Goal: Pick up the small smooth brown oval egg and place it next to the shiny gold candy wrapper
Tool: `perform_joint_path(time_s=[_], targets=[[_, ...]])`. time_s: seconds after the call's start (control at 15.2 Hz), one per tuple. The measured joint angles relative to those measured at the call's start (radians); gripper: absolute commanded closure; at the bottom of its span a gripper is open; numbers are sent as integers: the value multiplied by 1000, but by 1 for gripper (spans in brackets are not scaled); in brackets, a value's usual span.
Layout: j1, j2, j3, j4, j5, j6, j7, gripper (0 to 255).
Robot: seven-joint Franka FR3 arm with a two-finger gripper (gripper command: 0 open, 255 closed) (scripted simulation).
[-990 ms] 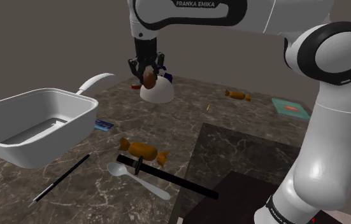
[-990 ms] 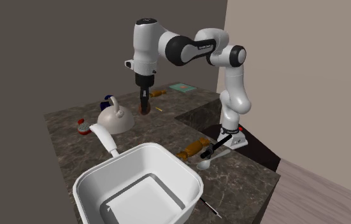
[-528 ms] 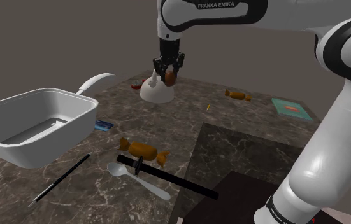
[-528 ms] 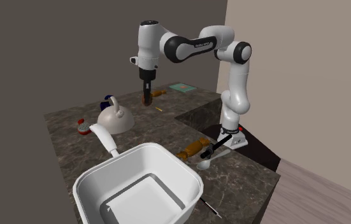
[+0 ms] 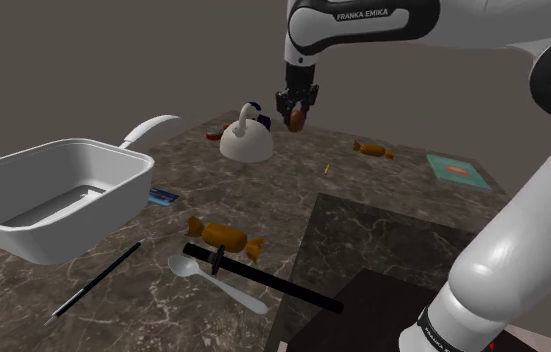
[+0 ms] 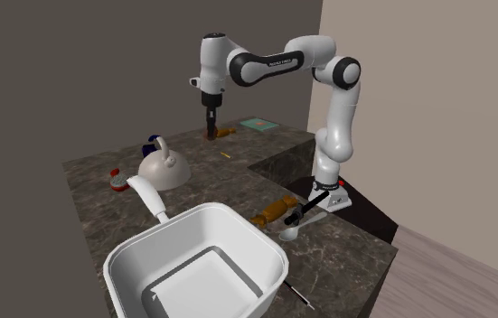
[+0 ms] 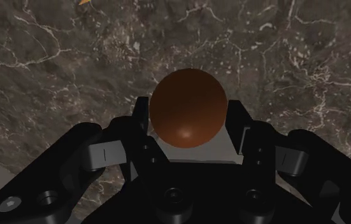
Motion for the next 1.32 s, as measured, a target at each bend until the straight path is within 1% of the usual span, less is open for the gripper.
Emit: perform_joint_path(time_s=[0.4,0.79,0.99,1.32], targets=[[-63,-52,-83,-58,16,31,-146,255],[-126,-61,-169,-77,24,63,-293,255],[-154,-40,-208,-65,28,81,-360,255],[-206,-5,-275,-18,42,85,-482,255]])
